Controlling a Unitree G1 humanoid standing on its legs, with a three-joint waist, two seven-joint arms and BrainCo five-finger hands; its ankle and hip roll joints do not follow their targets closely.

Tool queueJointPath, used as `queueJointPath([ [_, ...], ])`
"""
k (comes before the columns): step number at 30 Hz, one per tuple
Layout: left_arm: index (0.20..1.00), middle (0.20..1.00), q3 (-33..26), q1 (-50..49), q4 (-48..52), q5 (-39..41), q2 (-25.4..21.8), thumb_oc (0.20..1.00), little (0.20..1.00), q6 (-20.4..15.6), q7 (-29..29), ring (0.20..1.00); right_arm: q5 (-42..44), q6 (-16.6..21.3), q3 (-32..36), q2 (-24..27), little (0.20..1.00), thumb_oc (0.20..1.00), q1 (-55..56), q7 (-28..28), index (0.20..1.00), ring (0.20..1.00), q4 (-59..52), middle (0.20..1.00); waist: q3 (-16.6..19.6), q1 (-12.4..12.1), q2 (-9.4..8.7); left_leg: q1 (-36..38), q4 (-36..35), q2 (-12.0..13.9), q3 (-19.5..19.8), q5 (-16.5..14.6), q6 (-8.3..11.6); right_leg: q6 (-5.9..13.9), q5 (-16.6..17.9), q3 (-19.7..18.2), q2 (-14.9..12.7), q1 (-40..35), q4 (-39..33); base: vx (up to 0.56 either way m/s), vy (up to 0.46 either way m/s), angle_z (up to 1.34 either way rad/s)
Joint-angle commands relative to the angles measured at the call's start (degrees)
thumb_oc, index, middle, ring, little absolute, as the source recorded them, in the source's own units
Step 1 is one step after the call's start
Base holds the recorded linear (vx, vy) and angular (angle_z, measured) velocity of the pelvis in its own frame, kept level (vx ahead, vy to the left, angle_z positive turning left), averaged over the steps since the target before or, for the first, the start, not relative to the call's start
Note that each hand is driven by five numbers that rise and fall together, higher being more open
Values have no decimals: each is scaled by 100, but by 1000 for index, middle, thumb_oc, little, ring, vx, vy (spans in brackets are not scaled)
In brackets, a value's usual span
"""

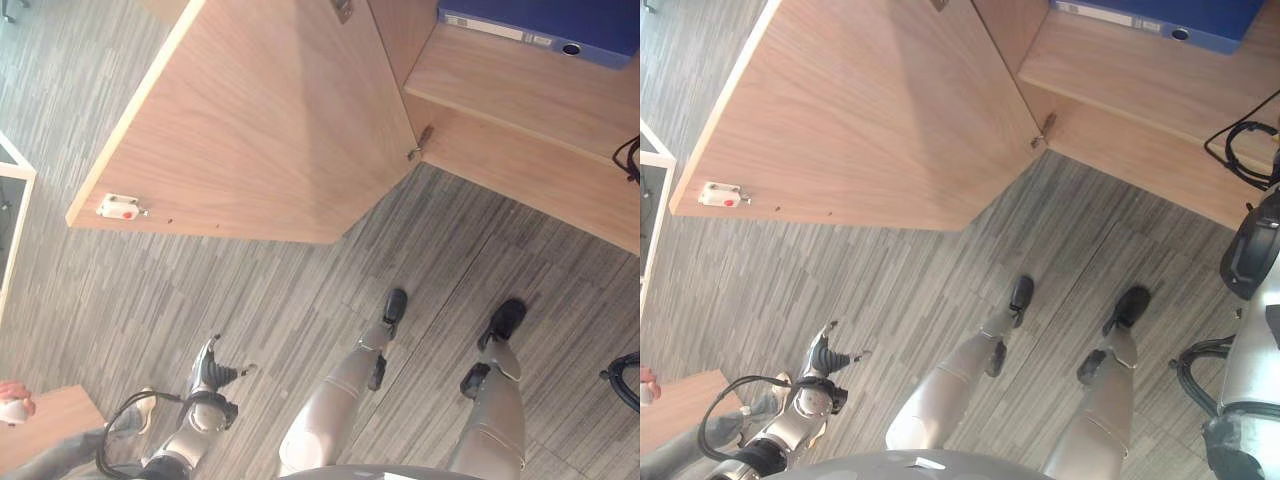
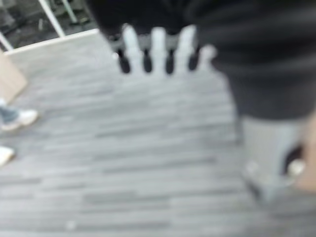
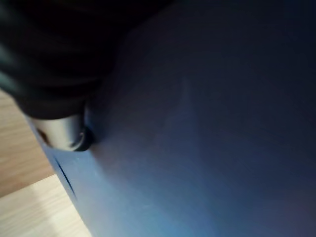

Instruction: Put the empty folder in the office cabinet

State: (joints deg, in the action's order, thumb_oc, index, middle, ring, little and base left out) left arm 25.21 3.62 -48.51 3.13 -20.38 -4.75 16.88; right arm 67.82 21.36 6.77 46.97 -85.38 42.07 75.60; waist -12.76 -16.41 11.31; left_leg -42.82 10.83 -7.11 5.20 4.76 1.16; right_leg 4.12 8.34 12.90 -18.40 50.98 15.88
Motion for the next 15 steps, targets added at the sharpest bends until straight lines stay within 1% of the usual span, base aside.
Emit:
queueJointPath([
  [1, 1000, 1000, -230, 38, -190, 45, -297, 1000, 1000, 46, 223, 1000, -124, 223, -564, 602, 200, 200, -166, -310, 200, 200, -662, 200, -84, -124, 56, 52, -599, 229, -65, -261, 184, 281, -1729, -201, 41, -376, 1017, 0, 0, 0],
  [4, 1000, 1000, -208, 77, -265, 56, -317, 1000, 1000, -7, 186, 1000, 131, 79, -937, 784, 200, 200, -381, -784, 200, 200, -485, 200, -107, -136, 16, 57, -623, 222, -98, -256, 194, 295, -1692, -224, 18, -373, 993, 0, 0, 0],
  [6, 1000, 1000, -206, 75, -267, 64, -353, 1000, 1000, -17, 165, 1000, 238, 42, -1095, 867, 200, 200, -461, -970, 200, 200, -389, 200, -104, -152, 8, 55, -631, 218, -119, -255, 193, 300, -1676, -227, 11, -371, 985, 0, 0, 0],
  [10, 1000, 1000, -213, 38, -277, 73, -359, 1000, 1000, -16, 150, 1000, 268, 32, -1226, 962, 200, 200, -519, -1026, 200, 200, -277, 200, -99, -156, 7, 65, -640, 218, -139, -262, 188, 305, -1671, -240, -3, -369, 980, 0, 0, 0],
  [15, 1000, 1000, -203, 15, -257, 83, -349, 1000, 1000, -14, 138, 1000, 224, 74, -1168, 1010, 200, 200, -496, -936, 200, 200, -249, 200, -92, -140, 32, 75, -658, 219, -145, -269, 182, 310, -1662, -255, -1, -376, 980, 0, 0, 0],
])
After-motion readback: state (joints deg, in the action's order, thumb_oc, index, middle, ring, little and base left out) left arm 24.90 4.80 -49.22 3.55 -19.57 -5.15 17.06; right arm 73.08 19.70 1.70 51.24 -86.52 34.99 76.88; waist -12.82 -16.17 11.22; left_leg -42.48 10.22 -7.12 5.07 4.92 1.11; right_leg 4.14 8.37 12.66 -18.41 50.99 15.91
